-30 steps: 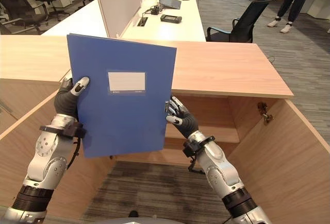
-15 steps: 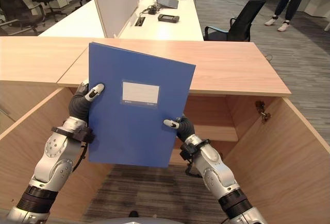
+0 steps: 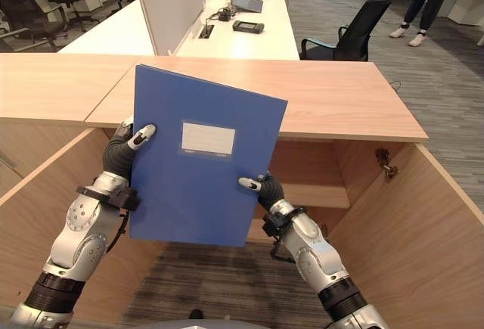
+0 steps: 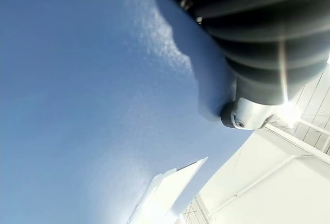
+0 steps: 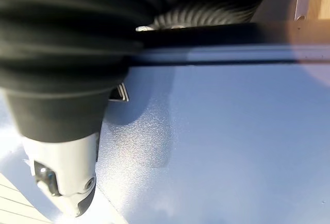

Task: Put the empty folder in the office cabinet

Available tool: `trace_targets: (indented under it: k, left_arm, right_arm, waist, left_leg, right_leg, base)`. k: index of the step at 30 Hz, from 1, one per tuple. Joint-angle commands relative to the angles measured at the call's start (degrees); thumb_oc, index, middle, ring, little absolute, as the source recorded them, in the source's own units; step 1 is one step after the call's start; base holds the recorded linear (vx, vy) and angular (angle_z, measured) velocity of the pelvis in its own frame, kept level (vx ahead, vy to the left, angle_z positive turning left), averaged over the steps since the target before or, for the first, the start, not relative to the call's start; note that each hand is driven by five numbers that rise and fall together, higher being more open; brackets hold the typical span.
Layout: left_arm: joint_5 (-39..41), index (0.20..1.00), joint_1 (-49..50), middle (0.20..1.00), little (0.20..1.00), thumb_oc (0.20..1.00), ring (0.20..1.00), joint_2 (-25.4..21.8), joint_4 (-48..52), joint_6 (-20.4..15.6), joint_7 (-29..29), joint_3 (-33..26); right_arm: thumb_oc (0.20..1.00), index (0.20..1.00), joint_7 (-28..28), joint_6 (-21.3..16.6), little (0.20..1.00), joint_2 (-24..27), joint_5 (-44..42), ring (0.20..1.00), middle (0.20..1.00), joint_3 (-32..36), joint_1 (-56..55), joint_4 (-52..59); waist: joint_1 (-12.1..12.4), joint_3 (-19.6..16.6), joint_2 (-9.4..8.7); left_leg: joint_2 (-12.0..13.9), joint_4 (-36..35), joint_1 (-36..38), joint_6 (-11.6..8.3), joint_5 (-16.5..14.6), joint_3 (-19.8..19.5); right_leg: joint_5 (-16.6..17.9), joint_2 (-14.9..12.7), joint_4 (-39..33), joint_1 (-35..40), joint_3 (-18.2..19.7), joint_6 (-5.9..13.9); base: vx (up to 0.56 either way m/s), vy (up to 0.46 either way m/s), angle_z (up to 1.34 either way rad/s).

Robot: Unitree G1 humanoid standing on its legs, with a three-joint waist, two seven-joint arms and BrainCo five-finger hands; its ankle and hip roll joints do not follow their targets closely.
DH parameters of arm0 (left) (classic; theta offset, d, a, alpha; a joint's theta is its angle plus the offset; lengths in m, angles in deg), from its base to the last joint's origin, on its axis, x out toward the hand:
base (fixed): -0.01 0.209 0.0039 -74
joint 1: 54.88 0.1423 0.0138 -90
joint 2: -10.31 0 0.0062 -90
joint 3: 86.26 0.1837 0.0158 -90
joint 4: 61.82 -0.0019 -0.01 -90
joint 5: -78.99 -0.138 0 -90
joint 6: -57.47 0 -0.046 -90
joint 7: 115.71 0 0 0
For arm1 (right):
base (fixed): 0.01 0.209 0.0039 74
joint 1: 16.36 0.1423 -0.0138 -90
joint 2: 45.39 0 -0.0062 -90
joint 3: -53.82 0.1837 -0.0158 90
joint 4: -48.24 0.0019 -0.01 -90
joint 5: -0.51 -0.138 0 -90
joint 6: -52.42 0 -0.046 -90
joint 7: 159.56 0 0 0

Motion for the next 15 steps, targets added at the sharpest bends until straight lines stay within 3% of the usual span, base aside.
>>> trace_targets:
  k: [1,2,3,4,5,15]
  left_arm:
    - [1.1,0.200,-8.6,0.200,0.200,0.200,0.200,1.7,3.5,-2.9,-0.5,1.8]
    - [1.1,0.200,-8.6,0.200,0.200,0.200,0.200,1.7,3.5,-2.9,-0.5,1.8]
    - [1.4,0.200,-8.9,0.200,0.200,0.200,0.200,1.8,3.4,-2.8,-0.8,2.1]
    - [1.5,0.200,-9.0,0.200,0.200,0.200,0.200,1.8,3.3,-2.7,-1.2,2.2]
    - [1.5,0.200,-9.0,0.200,0.200,0.200,0.200,1.8,3.3,-2.7,-1.2,2.2]
    - [2.9,0.200,-9.7,0.200,0.200,0.200,0.200,1.9,3.5,-2.9,-4.3,3.3]
  right_arm:
    - [1.000,1.000,2.5,-0.7,1.000,-3.7,-2.6,1.000,1.000,-3.7,5.4,1.5]
    - [1.000,1.000,2.5,-0.7,1.000,-3.7,-2.6,1.000,1.000,-3.7,5.4,1.5]
    - [0.492,0.492,3.6,-0.1,0.492,-3.3,-3.0,0.492,0.492,-4.6,5.9,2.3]
    - [0.256,0.256,4.2,0.3,0.256,-3.2,-3.4,0.256,0.256,-5.0,6.1,2.7]
    - [0.200,0.200,4.2,0.3,0.200,-3.2,-3.4,0.200,0.200,-5.0,6.1,2.7]
    - [0.200,0.200,10.3,2.6,0.200,-1.4,-8.0,0.200,0.200,-8.8,8.5,5.3]
  waist:
    - [0.9,-0.1,-0.10]
    - [0.8,-0.1,-0.09]
    - [0.9,-0.1,-0.18]
    - [0.9,-0.1,-0.22]
    - [0.9,-0.1,-0.21]
    - [1.4,-0.2,-0.60]
  left_leg:
    - [5.1,1.1,1.9,-3.33,-5.2,3.3]
    - [5.1,1.1,1.9,-3.33,-5.2,3.3]
    - [5.1,1.1,1.9,-3.37,-5.2,3.4]
    - [5.1,1.1,1.9,-3.39,-5.2,3.4]
    - [5.1,1.1,1.9,-3.39,-5.2,3.4]
    - [5.2,1.1,1.7,-3.54,-4.9,3.2]
  right_leg:
    - [-2.6,-1.5,0.2,-1.1,-1.4,2.53]
    - [-2.6,-1.5,0.2,-1.1,-1.4,2.53]
    - [-2.6,-1.5,0.2,-1.1,-1.4,2.53]
    - [-2.6,-1.5,0.2,-1.1,-1.5,2.54]
    - [-2.6,-1.5,0.2,-1.1,-1.5,2.54]
    - [-2.6,-1.5,0.3,-1.2,-1.8,2.56]
  base:
    - [0.00,0.000,0.00]
    - [0.00,0.000,0.00]
    - [0.00,0.000,0.00]
    - [0.00,0.000,0.00]
    - [0.00,0.000,0.00]
    - [0.00,0.000,0.00]
